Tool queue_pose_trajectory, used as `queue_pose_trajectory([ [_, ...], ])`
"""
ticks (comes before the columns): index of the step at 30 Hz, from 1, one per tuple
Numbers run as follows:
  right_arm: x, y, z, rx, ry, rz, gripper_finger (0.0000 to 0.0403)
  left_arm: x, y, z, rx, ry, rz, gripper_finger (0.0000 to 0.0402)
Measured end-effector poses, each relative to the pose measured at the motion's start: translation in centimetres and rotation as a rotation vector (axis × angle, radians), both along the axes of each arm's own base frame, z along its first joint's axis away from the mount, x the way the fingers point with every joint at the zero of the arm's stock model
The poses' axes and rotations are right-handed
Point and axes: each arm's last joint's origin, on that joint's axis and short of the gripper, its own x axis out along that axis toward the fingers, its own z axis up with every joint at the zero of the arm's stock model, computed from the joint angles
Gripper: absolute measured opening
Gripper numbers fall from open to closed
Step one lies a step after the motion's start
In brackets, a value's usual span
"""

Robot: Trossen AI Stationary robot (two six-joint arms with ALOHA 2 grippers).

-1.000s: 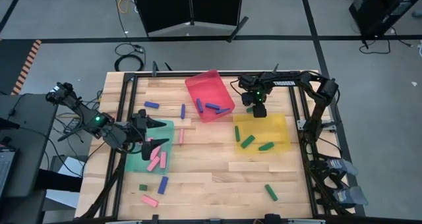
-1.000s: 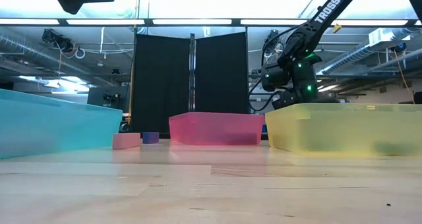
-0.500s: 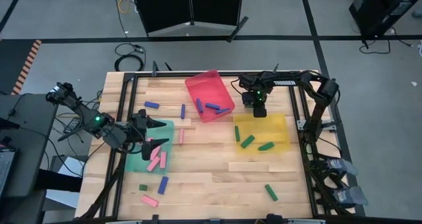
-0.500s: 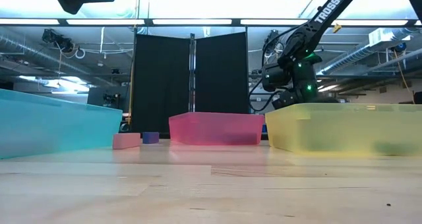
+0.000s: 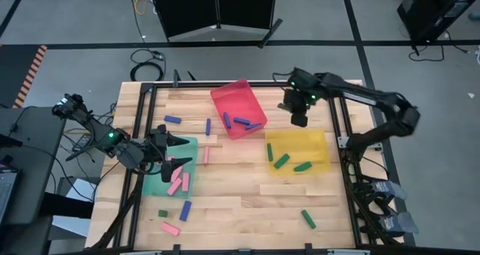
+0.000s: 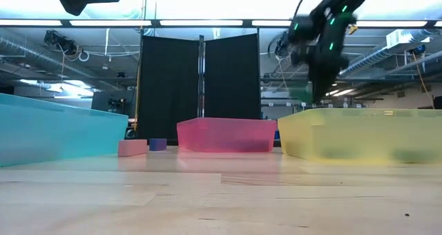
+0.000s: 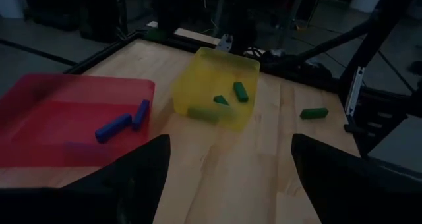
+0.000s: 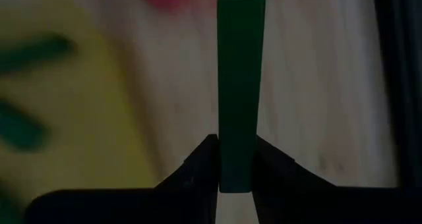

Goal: Sort blocks
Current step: Put the green block into the yellow bin

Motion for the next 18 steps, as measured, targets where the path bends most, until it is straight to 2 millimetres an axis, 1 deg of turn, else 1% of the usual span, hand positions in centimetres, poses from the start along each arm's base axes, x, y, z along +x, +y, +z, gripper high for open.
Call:
queue_pose_trajectory([
  [2, -0.3, 1.9, 1.5, 0.042, -0.063, 0.01, 0.0069, 0.0, 0.0, 0.0, -0.003, -0.001, 0.001, 0.0323],
  [4, -0.7, 4.1, 2.4, 0.076, -0.059, 0.026, 0.0069, 0.0, 0.0, 0.0, -0.004, -0.001, 0.001, 0.0323],
  [7, -0.7, 7.2, 2.9, 0.117, -0.043, 0.044, 0.0069, 0.0, 0.0, 0.0, -0.003, 0.001, 0.001, 0.0323],
  [9, -0.4, 9.1, 2.8, 0.144, -0.039, 0.061, 0.0069, 0.0, 0.0, 0.0, -0.003, 0.0, 0.001, 0.0323],
  [11, -0.2, 11.0, 2.1, 0.169, -0.01, 0.071, 0.0069, 0.0, 0.0, 0.0, -0.013, -0.002, 0.006, 0.0323],
  [14, -0.3, 13.3, 0.3, 0.181, 0.073, 0.07, 0.0069, 0.1, 0.0, 0.0, -0.046, -0.009, 0.024, 0.0323],
  [16, -0.8, 14.4, -1.3, 0.18, 0.133, 0.051, 0.0069, 0.2, -0.1, -0.2, -0.064, -0.003, 0.033, 0.0323],
  [18, -1.4, 15.0, -2.9, 0.156, 0.174, 0.002, 0.0069, 0.5, -0.3, -0.5, -0.076, 0.008, 0.042, 0.0323],
])
